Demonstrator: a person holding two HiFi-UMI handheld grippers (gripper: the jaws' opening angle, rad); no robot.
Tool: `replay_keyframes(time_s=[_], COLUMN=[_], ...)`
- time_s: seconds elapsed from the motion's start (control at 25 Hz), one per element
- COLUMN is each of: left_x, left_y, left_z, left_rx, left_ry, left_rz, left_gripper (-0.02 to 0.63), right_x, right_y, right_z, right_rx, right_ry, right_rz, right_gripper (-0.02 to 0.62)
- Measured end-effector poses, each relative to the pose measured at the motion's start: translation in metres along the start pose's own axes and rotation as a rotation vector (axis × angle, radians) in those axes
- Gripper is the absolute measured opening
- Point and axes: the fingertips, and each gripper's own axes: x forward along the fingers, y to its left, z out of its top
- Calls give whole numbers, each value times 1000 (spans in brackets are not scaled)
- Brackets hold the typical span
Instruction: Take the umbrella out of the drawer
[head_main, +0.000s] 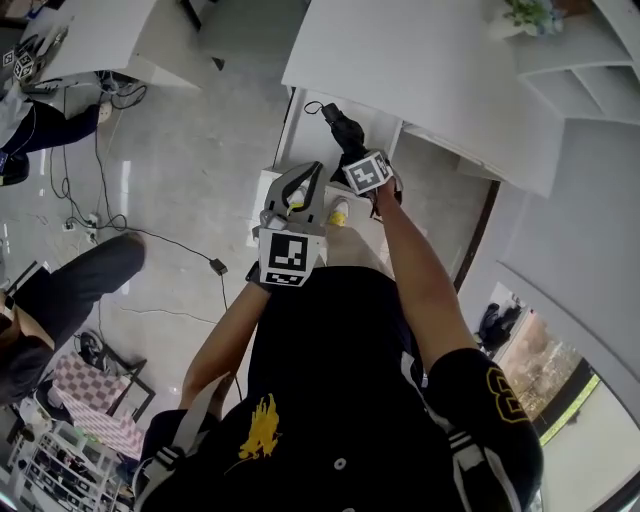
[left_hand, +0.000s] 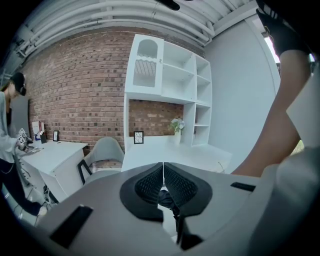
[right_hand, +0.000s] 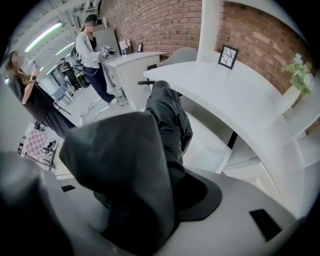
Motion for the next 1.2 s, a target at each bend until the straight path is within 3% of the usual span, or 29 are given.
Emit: replay_keyframes(time_s=[0.56,0.76,1.04,1.2], left_x=[1,-2,-1,3], left_y=[6,16,21,23], left_z=[33,41,47,51], left_rx=[11,25,33,32], left_ry=[-46,-55,-64,-69], left_rz=[-10,-4,-6,-5], left_gripper=[21,21,21,21], right_x=[-23,-28,-37,-45], right_y=[-1,-6,-13,-17], right_z=[0,-6,8,0], right_rx=[30,85,120,178], right_ry=[-17,-8,-77,-34], right_rz=[-10,-25,-40,-22], right_gripper=[268,268,267,267])
